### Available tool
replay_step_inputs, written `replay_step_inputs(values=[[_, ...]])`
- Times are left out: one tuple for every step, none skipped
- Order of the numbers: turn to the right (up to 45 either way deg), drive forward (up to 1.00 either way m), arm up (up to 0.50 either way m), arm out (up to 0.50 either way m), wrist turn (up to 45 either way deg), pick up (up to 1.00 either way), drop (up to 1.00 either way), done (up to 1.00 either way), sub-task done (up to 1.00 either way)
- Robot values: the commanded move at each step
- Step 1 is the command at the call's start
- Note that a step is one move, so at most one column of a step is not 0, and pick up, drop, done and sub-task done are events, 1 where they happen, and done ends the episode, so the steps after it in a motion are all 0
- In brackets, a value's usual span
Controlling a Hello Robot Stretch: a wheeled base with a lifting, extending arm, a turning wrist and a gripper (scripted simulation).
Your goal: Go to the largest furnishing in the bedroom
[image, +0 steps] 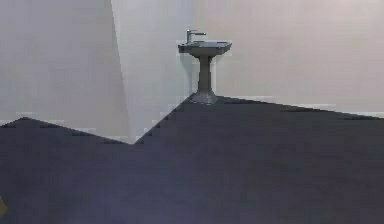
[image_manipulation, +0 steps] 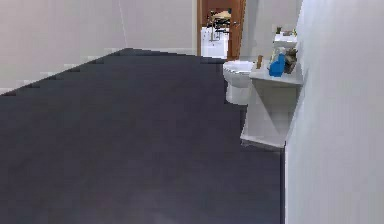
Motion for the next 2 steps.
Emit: replay_step_inputs(values=[[21.0,0.00,0.00,0.00,0.0,0.00,0.00,0.00,0.00],[0.0,0.05,0.00,0.00,0.0,0.00,0.00,0.00,0.00]])
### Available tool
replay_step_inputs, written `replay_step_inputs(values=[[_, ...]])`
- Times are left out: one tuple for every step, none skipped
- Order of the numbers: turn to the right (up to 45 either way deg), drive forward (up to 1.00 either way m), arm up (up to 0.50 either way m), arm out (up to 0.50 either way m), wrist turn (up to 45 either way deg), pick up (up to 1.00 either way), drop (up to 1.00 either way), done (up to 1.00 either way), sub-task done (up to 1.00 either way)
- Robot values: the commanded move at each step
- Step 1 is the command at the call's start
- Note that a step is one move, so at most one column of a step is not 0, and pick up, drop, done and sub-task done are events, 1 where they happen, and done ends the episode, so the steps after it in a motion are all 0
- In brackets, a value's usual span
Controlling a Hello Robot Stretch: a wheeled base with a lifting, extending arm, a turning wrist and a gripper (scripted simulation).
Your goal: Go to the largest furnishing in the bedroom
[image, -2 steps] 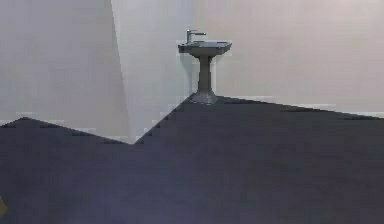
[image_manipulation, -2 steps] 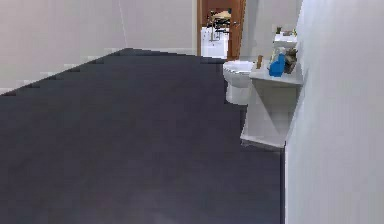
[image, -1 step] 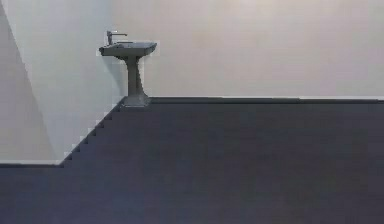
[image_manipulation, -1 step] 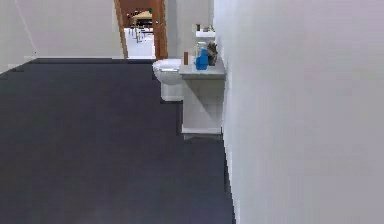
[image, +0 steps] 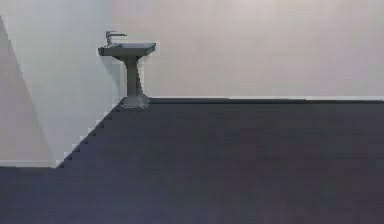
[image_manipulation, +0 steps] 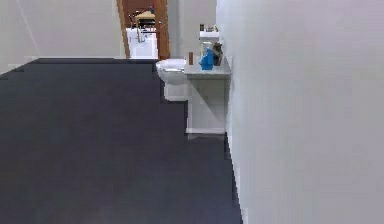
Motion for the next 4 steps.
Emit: replay_step_inputs(values=[[-45.0,0.00,0.00,0.00,0.0,0.00,0.00,0.00,0.00],[-36.0,0.00,0.00,0.00,0.0,0.00,0.00,0.00,0.00],[0.0,1.00,0.00,0.00,0.0,0.00,0.00,0.00,0.00],[-9.0,0.00,0.00,0.00,0.0,0.00,0.00,0.00,0.00]])
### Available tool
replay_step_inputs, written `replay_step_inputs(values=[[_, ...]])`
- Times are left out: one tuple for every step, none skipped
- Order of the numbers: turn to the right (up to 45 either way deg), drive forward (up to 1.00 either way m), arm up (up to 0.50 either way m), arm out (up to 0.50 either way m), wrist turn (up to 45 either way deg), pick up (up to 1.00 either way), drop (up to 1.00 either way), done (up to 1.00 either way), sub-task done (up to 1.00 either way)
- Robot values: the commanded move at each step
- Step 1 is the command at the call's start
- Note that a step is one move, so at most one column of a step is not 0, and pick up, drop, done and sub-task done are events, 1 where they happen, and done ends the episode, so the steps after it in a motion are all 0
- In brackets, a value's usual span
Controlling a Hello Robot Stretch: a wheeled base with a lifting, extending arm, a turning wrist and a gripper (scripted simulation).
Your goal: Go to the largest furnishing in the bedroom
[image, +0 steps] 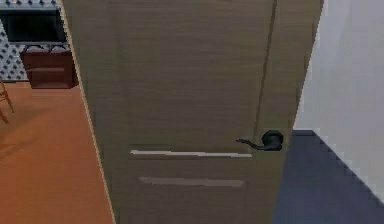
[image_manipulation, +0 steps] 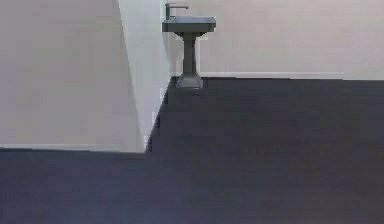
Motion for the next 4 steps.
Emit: replay_step_inputs(values=[[0.0,0.20,0.00,0.00,0.0,0.00,0.00,0.00,0.00],[-45.0,0.00,0.00,0.00,0.0,0.00,0.00,0.00,0.00],[-39.0,0.00,0.00,0.00,0.0,0.00,0.00,0.00,0.00],[0.0,0.30,0.00,0.00,0.0,0.00,0.00,0.00,0.00]])
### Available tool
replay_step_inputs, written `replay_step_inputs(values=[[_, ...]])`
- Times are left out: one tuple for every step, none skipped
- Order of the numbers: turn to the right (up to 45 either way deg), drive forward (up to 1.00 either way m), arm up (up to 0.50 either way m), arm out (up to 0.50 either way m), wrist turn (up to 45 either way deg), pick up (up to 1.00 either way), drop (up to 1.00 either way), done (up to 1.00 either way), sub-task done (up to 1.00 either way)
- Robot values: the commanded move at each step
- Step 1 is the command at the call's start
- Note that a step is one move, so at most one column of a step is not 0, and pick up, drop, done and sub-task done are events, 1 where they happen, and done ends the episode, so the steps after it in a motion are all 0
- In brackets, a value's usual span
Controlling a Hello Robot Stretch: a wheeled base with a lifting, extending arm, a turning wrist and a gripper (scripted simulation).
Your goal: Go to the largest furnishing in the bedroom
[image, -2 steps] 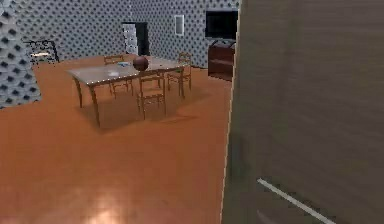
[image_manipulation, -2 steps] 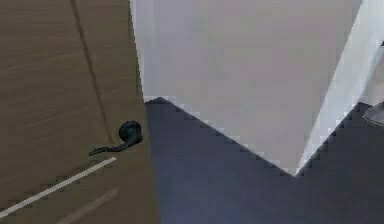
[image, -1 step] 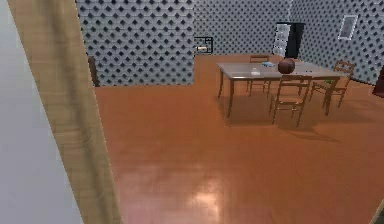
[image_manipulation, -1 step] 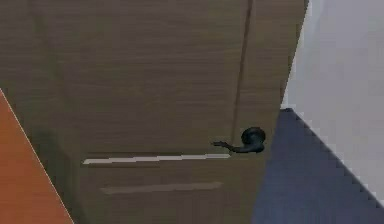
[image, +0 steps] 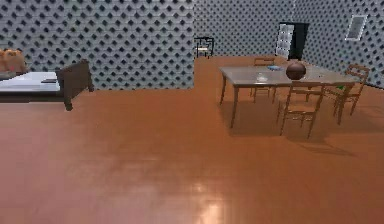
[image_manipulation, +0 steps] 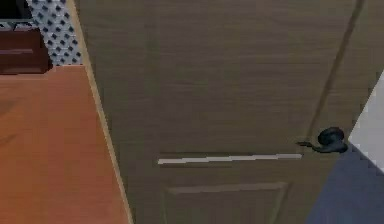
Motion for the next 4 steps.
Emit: replay_step_inputs(values=[[12.0,0.00,0.00,0.00,0.0,0.00,0.00,0.00,0.00],[0.0,1.00,0.00,0.00,0.0,0.00,0.00,0.00,0.00],[0.0,1.00,0.00,0.00,0.0,0.00,0.00,0.00,0.00],[12.0,0.00,0.00,0.00,0.0,0.00,0.00,0.00,0.00]])
